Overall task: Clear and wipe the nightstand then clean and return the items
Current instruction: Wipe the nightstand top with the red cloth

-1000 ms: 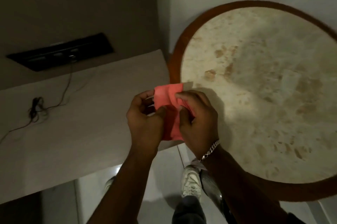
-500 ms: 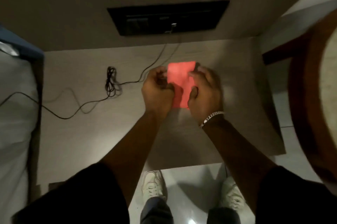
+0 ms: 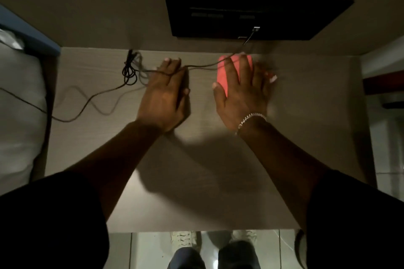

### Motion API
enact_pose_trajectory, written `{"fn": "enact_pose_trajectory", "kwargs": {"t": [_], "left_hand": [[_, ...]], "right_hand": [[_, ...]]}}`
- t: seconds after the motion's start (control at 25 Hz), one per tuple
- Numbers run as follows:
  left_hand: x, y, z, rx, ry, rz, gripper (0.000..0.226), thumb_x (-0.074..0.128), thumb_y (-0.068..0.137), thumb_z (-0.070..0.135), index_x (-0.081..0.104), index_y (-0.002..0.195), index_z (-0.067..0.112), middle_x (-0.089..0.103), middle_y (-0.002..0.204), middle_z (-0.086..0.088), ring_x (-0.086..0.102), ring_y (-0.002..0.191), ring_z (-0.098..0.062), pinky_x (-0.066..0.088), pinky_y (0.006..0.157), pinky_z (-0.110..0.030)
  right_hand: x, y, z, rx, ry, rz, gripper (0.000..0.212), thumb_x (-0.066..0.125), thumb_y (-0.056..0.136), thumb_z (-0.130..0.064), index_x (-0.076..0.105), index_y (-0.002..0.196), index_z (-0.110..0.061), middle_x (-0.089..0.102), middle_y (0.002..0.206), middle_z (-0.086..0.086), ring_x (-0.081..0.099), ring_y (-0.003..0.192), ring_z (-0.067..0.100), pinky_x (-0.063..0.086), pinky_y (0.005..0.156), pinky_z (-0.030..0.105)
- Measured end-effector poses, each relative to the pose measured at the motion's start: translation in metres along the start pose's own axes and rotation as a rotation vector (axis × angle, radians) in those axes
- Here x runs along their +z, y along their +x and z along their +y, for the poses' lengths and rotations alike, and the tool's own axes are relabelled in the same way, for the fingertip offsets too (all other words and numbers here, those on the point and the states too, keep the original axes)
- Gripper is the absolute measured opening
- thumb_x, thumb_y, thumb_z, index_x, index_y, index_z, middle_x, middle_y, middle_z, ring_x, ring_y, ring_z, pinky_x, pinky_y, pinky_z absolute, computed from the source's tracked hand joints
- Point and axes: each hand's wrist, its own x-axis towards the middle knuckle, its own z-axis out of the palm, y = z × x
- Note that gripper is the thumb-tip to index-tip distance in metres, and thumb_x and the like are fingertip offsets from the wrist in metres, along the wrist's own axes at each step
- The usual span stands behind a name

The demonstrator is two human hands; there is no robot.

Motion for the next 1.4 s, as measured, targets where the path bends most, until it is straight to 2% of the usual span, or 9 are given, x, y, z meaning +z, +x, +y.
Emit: {"fn": "enact_pose_trajectory", "kwargs": {"t": [0.08,0.2,0.4,0.48,0.6,0.8,1.04,1.24,1.4], "left_hand": [[0.005,-0.002,-0.008,0.018,0.142,-0.006,0.064,0.038,0.097,0.035,0.027,0.151,0.001,0.021,0.161,-0.019,0.013,0.151,-0.033,0.005,0.123,-0.049],[0.012,-0.004,-0.009,0.014,0.187,-0.029,0.075,0.030,0.096,0.047,0.014,0.154,0.002,0.009,0.164,-0.018,0.003,0.153,-0.031,0.002,0.122,-0.053],[0.016,-0.002,-0.008,-0.005,0.212,0.030,0.079,0.028,0.094,0.051,0.014,0.154,0.002,0.010,0.164,-0.018,0.004,0.153,-0.031,-0.006,0.121,-0.045],[0.024,0.000,0.006,-0.087,0.214,0.048,0.082,0.027,0.094,0.054,0.010,0.153,0.000,0.006,0.164,-0.021,0.000,0.152,-0.035,-0.005,0.121,-0.048],[0.041,-0.002,0.041,-0.151,0.241,0.045,0.091,0.027,0.094,0.062,0.005,0.152,-0.005,0.002,0.162,-0.028,-0.003,0.151,-0.039,-0.001,0.122,-0.053],[0.070,0.003,0.092,-0.113,0.277,0.085,0.099,0.027,0.092,0.069,0.006,0.151,-0.007,0.005,0.161,-0.030,0.001,0.151,-0.040,0.000,0.121,-0.052],[0.077,-0.001,0.121,-0.129,0.268,0.064,0.098,0.022,0.091,0.069,0.005,0.151,-0.007,0.003,0.161,-0.030,0.000,0.151,-0.040,0.003,0.122,-0.054],[0.089,0.005,0.138,-0.143,0.267,0.069,0.099,0.020,0.091,0.072,0.008,0.151,-0.006,0.005,0.161,-0.030,0.002,0.150,-0.042,0.001,0.120,-0.053],[0.085,-0.007,0.127,-0.047,0.237,0.041,0.096,0.022,0.092,0.070,0.006,0.152,-0.003,0.004,0.162,-0.026,0.001,0.152,-0.036,0.004,0.123,-0.051]], "right_hand": [[0.003,-0.003,0.001,-0.046,-0.008,0.048,0.065,0.034,0.091,-0.055,0.023,0.149,-0.027,0.024,0.159,0.009,0.017,0.146,0.038,0.017,0.115,0.060],[0.004,-0.032,0.031,-0.176,-0.016,0.054,0.064,0.038,0.089,-0.057,0.030,0.147,-0.032,0.029,0.159,0.004,0.022,0.147,0.032,0.025,0.112,0.055],[0.000,0.005,0.027,0.041,-0.021,0.062,0.061,0.035,0.090,-0.053,0.028,0.147,-0.031,0.025,0.159,0.007,0.017,0.146,0.036,0.024,0.112,0.060],[-0.001,0.005,0.027,-0.005,0.014,0.056,0.062,0.038,0.089,-0.052,0.028,0.147,-0.032,0.027,0.158,0.007,0.018,0.146,0.037,0.025,0.111,0.061],[-0.003,-0.027,0.071,-0.111,-0.001,0.042,0.062,0.039,0.089,-0.052,0.030,0.147,-0.033,0.027,0.159,0.005,0.020,0.147,0.033,0.026,0.113,0.052],[-0.023,0.015,0.164,0.123,-0.164,-0.014,0.066,0.026,0.093,-0.056,0.010,0.151,-0.031,0.009,0.162,0.012,0.009,0.149,0.036,0.010,0.120,0.047],[-0.019,-0.053,0.185,0.238,-0.089,0.087,0.066,0.038,0.090,-0.051,0.019,0.150,-0.031,0.019,0.160,0.013,0.019,0.144,0.041,0.016,0.116,0.054],[-0.026,-0.021,0.198,0.465,0.024,0.097,0.064,0.035,0.092,-0.051,0.020,0.151,-0.029,0.016,0.161,0.013,0.014,0.146,0.042,0.017,0.118,0.052],[-0.023,-0.092,0.194,0.066,-0.034,0.096,0.066,0.041,0.089,-0.050,0.029,0.148,-0.023,0.027,0.157,0.016,0.022,0.144,0.042,0.020,0.117,0.054]]}}
